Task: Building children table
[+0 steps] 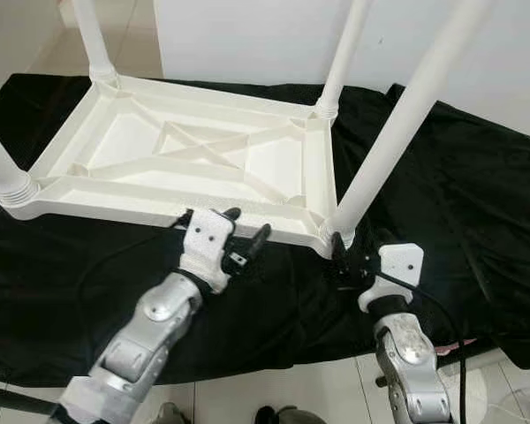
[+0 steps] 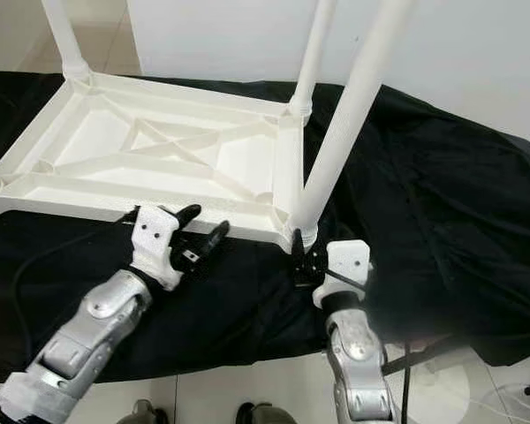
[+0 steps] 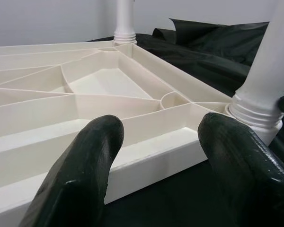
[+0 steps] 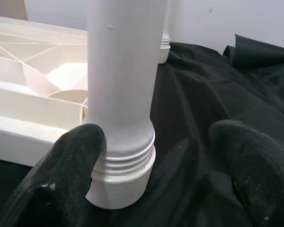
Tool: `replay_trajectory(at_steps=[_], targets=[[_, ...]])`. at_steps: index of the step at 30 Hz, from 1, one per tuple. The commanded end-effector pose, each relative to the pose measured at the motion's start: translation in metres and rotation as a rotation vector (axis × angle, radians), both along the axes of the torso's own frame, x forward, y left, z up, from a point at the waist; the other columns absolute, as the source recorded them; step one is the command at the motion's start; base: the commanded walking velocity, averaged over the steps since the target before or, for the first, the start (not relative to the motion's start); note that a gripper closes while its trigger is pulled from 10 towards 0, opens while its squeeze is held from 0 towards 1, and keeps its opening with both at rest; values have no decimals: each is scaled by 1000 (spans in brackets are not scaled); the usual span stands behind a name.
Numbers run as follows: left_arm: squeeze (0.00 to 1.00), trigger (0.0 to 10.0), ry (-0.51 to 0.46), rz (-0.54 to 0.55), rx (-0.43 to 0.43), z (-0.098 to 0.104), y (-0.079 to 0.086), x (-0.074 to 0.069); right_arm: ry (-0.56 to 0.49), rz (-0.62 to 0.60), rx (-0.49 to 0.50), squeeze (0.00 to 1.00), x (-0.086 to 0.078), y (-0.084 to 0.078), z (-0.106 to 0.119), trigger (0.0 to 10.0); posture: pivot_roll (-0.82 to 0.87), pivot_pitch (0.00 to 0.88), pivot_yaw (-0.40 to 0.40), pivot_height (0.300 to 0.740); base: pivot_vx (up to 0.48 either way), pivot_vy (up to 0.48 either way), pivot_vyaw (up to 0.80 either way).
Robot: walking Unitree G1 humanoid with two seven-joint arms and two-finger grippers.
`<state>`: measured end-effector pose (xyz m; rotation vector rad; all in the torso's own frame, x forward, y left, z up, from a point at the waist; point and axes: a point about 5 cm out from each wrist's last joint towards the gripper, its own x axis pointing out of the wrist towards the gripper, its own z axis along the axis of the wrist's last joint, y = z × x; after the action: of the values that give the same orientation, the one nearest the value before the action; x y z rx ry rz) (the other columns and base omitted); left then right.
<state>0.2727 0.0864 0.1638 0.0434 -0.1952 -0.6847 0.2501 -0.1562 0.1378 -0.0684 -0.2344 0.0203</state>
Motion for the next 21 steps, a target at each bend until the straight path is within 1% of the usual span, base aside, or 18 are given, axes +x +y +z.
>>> replay_trajectory(at_steps=[1, 2, 3, 5, 7, 8, 9, 10, 11, 12, 13, 17, 18, 20, 21], targets=[[0, 10000, 4, -184, 36, -1, -7, -9, -8, 3, -10, 0, -6, -3, -1, 10000, -46, 122, -55, 740, 0, 0, 0], [0, 10000, 0, -203, 59, -1, -4, -10, -3, 44, -8, 0, -11, 0, -4, 10000, -48, 123, -46, 740, 0, 0, 0], [0, 10000, 16, -226, 76, -2, 0, -9, -3, 108, -15, 0, -16, 4, -5, 10000, -49, 127, -43, 740, 0, 0, 0], [0, 10000, 34, -252, 92, -2, 6, -9, 11, 193, -7, 0, -21, 10, -8, 10000, -43, 132, -41, 740, 0, 0, 0], [0, 10000, 34, -252, 92, -2, 6, -9, 11, 193, -7, 0, -21, 10, -8, 10000, -43, 132, -41, 740, 0, 0, 0], [0, 10000, 40, -281, 119, -1, 8, -12, 35, 299, 5, 0, -20, 14, -10, 10000, -33, 137, -48, 740, 0, 0, 0], [0, 10000, 40, -281, 119, -1, 8, -12, 35, 299, 5, 0, -20, 14, -10, 10000, -33, 137, -48, 740, 0, 0, 0], [0, 10000, 60, -319, 158, -6, 13, -19, 42, 400, 8, 0, -16, 23, -8, 10000, -27, 137, -48, 740, 0, 0, 0], [0, 10000, 60, -319, 158, -6, 13, -19, 42, 400, 8, 0, -16, 23, -8, 10000, -27, 137, -48, 740, 0, 0, 0], [0, 10000, 81, -340, 182, -10, 16, -24, 42, 445, 3, 0, -12, 28, -7, 10000, -23, 138, -46, 740, 0, 0, 0], [0, 10000, 84, -349, 192, -11, 17, -27, 39, 456, 0, 0, -10, 29, -6, 10000, -23, 138, -46, 740, 0, 0, 0], [0, 10000, 95, -360, 199, -12, 18, -30, 38, 469, 3, 0, -6, 30, -4, 10000, -18, 138, -46, 740, 0, 0, 0], [0, 10000, 108, -371, 211, -13, 20, -33, 36, 481, 3, 0, -2, 31, -2, 10000, -13, 139, -46, 740, 0, 0, 0], [0, 10000, 136, -350, 249, -19, 34, -35, 24, 496, -1, 0, 7, 33, 2, 10000, -12, 139, -47, 740, 0, 0, 0], [0, 10000, 142, -317, 269, -20, 44, -32, 16, 501, -2, 0, 10, 35, 4, 10000, -9, 140, -48, 740, 0, 0, 0]])
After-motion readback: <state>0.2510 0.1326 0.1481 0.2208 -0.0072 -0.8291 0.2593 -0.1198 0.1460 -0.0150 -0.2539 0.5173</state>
